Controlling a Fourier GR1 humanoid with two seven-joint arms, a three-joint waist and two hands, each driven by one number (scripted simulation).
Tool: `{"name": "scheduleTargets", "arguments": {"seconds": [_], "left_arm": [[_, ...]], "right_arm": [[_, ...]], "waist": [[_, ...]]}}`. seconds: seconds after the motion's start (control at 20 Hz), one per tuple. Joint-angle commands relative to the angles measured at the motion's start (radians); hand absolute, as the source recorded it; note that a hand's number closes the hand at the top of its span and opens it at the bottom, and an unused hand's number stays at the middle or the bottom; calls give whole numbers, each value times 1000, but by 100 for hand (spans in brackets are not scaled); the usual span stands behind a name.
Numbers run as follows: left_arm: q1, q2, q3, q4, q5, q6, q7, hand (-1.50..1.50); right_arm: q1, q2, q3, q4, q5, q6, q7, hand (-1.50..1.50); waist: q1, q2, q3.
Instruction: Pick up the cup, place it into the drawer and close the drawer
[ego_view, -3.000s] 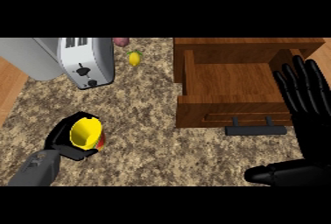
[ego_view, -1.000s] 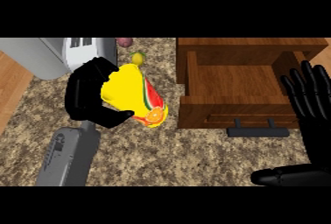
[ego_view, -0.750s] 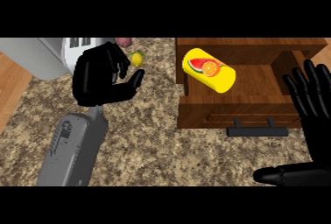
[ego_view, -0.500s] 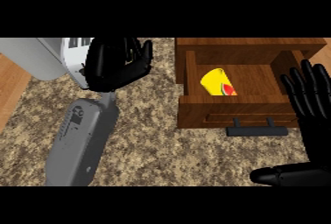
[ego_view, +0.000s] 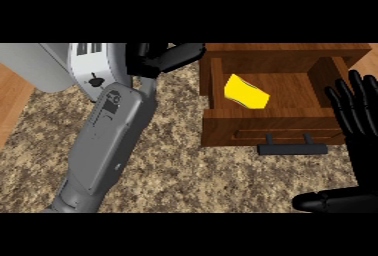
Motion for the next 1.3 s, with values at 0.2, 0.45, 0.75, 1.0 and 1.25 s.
{"name": "scheduleTargets", "arguments": {"seconds": [0.2, 0.45, 0.75, 1.0, 1.25], "left_arm": [[-209, -1, -5, 261, 42, 49, -17, 150], [-250, -1, -30, 448, 89, 70, -144, 150], [-316, -1, -215, 560, 266, 175, -192, 150], [-332, -1, -333, 613, 348, 206, -183, 150], [-362, -1, -368, 707, 358, 169, -220, 150]], "right_arm": [[16, 11, 20, 24, 27, 10, -33, -150], [-9, -16, -23, -22, -36, 6, 38, -150], [-11, -5, -19, 36, -15, 23, -37, -150], [-54, -16, -13, 58, -21, 26, -11, -150], [-72, -10, 3, 58, 0, 14, -4, -150]], "waist": [[-8, 3, 0], [-16, 5, 0], [-41, 9, 1], [-64, 12, 1], [-58, 15, 1]]}}
